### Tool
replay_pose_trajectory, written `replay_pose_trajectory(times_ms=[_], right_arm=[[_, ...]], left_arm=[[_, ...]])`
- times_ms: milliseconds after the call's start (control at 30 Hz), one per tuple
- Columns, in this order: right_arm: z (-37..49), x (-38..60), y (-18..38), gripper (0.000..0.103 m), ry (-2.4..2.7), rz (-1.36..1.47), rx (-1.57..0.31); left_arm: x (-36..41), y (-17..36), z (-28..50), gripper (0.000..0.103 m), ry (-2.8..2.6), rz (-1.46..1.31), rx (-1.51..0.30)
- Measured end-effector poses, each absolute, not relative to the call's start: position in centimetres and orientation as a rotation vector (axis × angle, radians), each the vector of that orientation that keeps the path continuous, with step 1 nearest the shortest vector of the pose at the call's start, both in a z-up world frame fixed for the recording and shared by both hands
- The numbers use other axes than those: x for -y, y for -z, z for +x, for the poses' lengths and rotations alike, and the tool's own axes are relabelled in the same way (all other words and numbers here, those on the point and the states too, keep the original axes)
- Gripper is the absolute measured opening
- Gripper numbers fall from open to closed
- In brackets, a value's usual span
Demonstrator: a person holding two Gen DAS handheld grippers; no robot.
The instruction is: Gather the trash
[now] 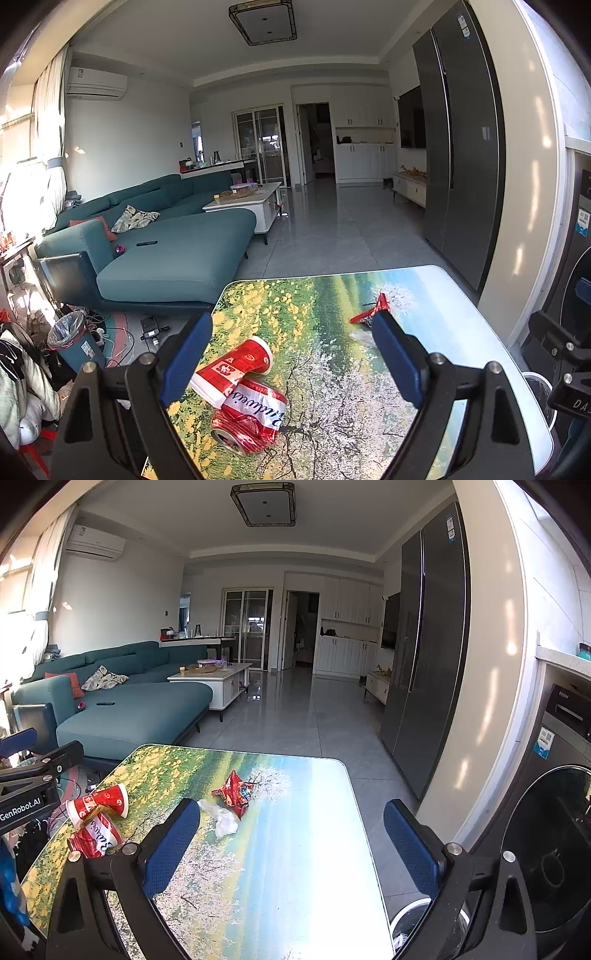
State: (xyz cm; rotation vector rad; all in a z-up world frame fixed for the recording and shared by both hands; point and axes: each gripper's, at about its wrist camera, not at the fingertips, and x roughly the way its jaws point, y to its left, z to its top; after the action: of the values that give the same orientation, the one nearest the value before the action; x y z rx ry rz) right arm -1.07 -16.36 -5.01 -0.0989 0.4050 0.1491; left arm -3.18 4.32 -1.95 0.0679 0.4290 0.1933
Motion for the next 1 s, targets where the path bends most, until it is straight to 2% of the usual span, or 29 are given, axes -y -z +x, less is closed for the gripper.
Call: replay_pose_trajectory(times_ms=[533, 1000], right_arm=[[-0.1, 16.0, 4.4, 0.100, -0.137, -0.100, -0.393], [2.5, 14.0, 3.6, 0.100, -0.069, -0.091, -0.337]], left_arm=[[-3.9, 1.6, -1.5, 0.088, -0.130, 0.061, -0.405], [-6.9, 2.3, 1.0, 0.088, -0.198, 0.020, -0.373]])
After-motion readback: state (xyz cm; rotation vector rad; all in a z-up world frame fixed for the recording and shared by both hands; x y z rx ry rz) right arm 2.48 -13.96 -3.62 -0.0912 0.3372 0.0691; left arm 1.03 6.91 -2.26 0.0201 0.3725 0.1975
